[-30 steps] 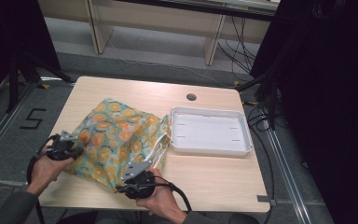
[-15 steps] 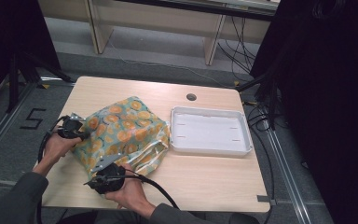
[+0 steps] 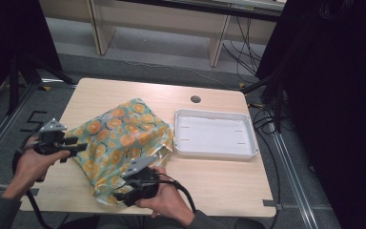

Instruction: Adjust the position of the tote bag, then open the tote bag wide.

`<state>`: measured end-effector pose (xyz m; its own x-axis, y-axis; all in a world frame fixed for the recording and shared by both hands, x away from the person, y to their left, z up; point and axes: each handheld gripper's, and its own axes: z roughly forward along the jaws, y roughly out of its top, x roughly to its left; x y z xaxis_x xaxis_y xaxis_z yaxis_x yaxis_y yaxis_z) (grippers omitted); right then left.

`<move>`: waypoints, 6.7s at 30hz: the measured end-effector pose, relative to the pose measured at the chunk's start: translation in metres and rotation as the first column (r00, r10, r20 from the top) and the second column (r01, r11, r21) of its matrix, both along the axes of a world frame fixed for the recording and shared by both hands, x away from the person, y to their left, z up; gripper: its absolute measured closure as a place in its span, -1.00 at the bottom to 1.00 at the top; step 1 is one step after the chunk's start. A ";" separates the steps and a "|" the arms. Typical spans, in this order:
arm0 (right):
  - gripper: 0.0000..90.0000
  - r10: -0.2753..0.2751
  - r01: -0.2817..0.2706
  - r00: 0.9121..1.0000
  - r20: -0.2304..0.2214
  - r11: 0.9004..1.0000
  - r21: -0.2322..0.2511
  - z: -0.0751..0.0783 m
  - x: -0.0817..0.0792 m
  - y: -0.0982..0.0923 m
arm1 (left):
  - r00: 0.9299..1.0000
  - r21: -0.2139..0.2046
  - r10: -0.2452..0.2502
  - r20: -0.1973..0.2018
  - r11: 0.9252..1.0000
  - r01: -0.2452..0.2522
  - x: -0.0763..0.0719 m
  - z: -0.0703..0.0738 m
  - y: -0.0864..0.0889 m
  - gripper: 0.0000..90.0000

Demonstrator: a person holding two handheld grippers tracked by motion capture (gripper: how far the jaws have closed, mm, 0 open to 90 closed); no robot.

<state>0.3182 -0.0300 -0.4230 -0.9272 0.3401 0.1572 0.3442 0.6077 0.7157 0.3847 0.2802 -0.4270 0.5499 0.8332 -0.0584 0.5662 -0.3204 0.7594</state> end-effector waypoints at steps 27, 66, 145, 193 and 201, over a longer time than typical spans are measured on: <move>-0.01 -0.416 0.412 0.908 0.054 0.909 0.067 -0.002 0.080 -0.101 | 0.990 0.219 -0.028 -0.138 0.974 0.058 -0.031 -0.052 -0.017 0.97; 0.40 -0.328 0.323 0.945 0.014 0.920 -0.224 -0.048 0.096 -0.064 | 0.987 0.175 0.084 -0.134 0.983 -0.060 0.019 -0.058 0.013 0.94; -0.04 -0.003 0.002 1.000 -0.006 0.998 -0.068 -0.026 0.020 -0.042 | 0.998 0.064 0.018 -0.055 0.998 -0.014 -0.053 -0.003 0.025 0.01; 1.00 0.124 -0.126 0.992 -0.027 0.991 -0.055 -0.009 0.019 -0.027 | 0.999 -0.019 0.009 -0.033 1.000 -0.010 -0.063 0.007 0.015 -0.33; 1.00 0.047 -0.047 0.998 0.037 0.999 -0.019 0.010 0.053 -0.032 | 0.998 -0.039 -0.007 0.060 0.999 0.009 -0.062 0.016 0.018 -0.34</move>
<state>0.3714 -0.0624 -0.4127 -0.9473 0.2984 0.1165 0.2883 0.6354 0.7163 0.3224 0.2985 -0.4109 0.5602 0.8263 -0.0577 0.5165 -0.2940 0.8042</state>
